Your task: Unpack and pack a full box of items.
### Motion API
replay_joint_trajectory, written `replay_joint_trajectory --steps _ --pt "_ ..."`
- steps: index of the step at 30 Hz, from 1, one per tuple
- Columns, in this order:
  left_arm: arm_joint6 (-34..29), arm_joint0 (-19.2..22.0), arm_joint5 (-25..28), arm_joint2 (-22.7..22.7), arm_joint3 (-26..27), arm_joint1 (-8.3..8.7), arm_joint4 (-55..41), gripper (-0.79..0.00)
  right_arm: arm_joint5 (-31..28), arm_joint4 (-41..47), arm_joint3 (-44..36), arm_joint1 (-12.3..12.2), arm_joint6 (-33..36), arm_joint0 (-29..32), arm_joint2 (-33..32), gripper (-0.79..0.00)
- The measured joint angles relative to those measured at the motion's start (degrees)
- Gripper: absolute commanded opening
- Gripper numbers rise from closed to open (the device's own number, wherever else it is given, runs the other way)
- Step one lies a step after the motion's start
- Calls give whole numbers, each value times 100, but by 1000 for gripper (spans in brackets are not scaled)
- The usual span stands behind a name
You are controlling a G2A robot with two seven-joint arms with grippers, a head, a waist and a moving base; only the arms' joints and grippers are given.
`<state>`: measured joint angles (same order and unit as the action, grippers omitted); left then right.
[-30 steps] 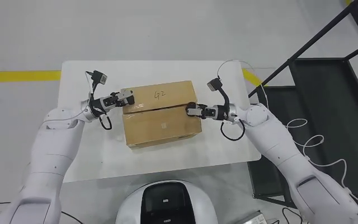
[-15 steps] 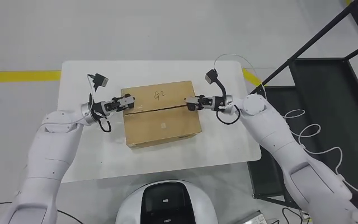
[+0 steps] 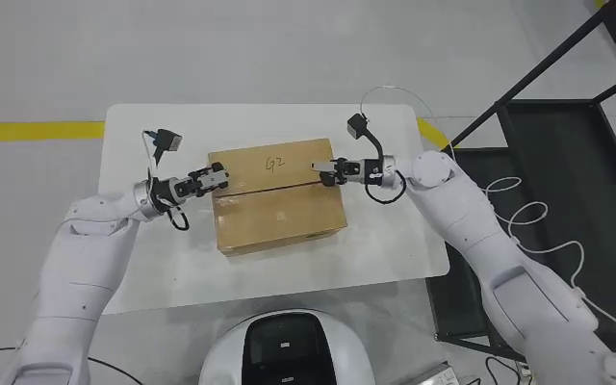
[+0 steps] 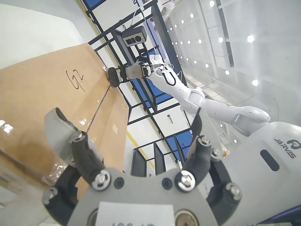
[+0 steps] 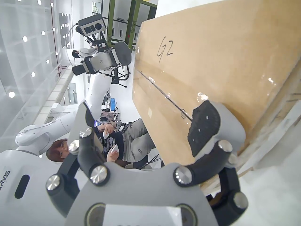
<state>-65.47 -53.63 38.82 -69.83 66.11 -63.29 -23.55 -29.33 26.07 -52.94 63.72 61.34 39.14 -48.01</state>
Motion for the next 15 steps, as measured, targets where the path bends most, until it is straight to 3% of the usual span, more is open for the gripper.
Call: replay_joint_trajectory --steps 15 --pt "37 -708 36 -632 532 271 -1083 0 361 -109 266 228 68 -228 220 0"
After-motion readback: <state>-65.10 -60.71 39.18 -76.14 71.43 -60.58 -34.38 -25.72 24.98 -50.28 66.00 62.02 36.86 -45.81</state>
